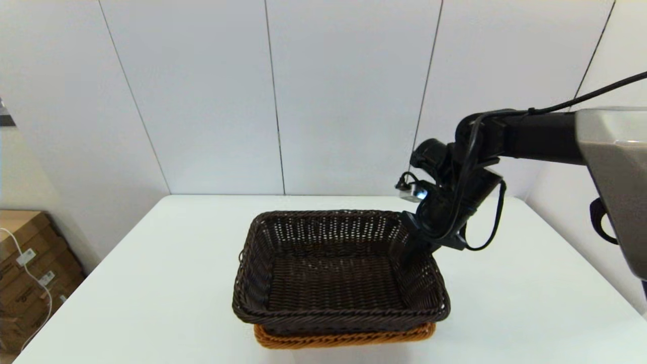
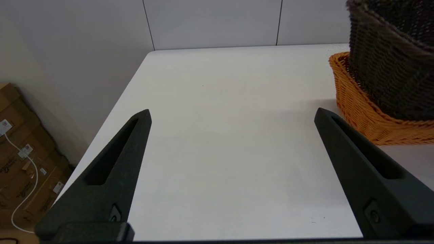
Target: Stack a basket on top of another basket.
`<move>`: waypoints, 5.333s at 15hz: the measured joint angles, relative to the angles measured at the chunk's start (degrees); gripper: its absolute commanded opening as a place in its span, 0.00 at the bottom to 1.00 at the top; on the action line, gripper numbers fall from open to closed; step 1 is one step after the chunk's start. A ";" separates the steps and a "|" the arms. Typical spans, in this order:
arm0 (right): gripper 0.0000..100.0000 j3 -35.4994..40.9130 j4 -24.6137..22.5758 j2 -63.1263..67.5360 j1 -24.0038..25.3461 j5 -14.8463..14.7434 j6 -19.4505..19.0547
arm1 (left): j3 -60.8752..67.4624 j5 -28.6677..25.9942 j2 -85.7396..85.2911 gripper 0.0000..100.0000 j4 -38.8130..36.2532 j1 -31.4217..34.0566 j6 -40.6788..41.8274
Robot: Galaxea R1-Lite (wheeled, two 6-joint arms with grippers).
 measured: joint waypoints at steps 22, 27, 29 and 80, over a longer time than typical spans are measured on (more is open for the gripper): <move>0.00 0.10 -3.80 2.38 0.04 -2.27 1.90 | 0.00 0.00 0.00 1.00 0.00 0.00 0.01; 0.00 0.11 -3.73 4.28 -0.02 -3.06 1.82 | 0.00 0.00 0.00 1.00 0.00 0.00 0.01; 0.00 0.11 -3.73 4.56 -0.02 -3.10 1.82 | 0.00 0.00 0.00 1.00 0.00 0.00 0.01; 1.00 46.10 3.90 -96.50 -14.76 -7.09 3.30 | 0.00 0.00 0.00 1.00 0.00 0.00 0.01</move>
